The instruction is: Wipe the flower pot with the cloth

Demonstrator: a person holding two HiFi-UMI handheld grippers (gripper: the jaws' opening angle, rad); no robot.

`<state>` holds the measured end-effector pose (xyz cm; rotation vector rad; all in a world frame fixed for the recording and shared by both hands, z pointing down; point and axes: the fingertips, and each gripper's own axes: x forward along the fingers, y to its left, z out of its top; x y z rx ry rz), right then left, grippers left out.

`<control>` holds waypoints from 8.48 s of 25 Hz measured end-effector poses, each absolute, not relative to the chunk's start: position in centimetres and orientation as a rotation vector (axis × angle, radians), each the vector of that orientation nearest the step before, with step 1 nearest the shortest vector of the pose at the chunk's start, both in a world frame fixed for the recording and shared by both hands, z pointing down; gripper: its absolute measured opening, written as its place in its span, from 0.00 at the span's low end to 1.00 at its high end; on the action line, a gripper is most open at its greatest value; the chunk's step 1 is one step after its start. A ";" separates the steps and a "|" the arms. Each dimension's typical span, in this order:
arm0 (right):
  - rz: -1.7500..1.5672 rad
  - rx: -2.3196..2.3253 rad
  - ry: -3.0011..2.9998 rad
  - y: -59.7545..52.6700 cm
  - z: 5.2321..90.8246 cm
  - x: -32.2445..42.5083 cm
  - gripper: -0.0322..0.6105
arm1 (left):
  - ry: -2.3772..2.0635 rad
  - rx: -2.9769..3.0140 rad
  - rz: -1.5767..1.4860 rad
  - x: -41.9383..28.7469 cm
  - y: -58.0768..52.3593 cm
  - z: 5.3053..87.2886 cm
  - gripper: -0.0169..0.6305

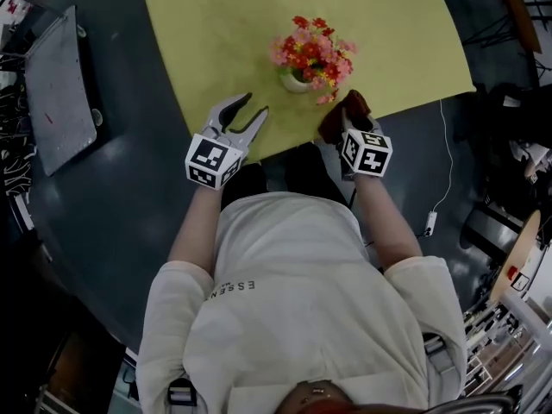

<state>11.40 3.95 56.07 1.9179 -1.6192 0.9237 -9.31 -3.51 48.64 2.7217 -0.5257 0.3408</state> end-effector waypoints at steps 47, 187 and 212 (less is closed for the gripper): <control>0.509 1.427 -2.003 -11.1 54.5 18.0 0.15 | -0.314 2.957 0.561 4.9 -8.2 52.9 0.88; 0.587 1.407 -2.483 -6.3 47.0 15.3 0.15 | -1.630 2.523 0.148 -7.9 -6.1 41.2 0.05; 0.237 1.446 -2.433 12.7 41.2 12.2 0.14 | -1.420 2.714 0.007 -6.5 12.6 34.3 0.05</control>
